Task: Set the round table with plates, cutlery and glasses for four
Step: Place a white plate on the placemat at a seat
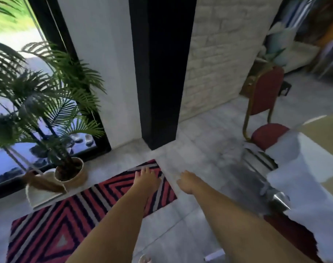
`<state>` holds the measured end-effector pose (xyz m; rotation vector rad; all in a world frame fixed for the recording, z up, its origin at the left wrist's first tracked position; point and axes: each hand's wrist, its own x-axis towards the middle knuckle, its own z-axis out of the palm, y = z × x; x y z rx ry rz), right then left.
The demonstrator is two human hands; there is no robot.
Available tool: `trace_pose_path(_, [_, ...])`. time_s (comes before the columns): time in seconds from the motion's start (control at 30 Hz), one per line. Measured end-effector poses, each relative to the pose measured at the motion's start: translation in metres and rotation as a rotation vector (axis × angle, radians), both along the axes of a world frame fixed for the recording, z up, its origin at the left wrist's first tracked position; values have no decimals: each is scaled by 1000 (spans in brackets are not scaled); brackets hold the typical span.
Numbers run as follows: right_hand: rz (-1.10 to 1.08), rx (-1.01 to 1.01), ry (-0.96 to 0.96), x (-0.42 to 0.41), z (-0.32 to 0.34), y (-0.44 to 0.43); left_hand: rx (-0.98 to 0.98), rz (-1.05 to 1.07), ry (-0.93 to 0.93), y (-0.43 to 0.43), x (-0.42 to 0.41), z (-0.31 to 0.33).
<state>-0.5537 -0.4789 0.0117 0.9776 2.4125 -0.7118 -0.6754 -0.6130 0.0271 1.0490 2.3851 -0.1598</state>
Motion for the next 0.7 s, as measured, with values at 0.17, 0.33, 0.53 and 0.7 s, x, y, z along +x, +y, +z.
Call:
trace_pose_path(0.17, [-76,30,-15,-17,1,44,-20,-247,39,60,-29,6])
trace_pose_path(0.33, [-229,35,1,-22,-4,95,-8,-284,-26,124,-52,-3])
trace_pose_path(0.53, [-379,35,-9,-26,-2,175,-36,-366,-108,225,-70,-9])
trace_pose_path(0.7, [-491,58,-28,-25,2,249,-58,-481,-98,322,-74,2])
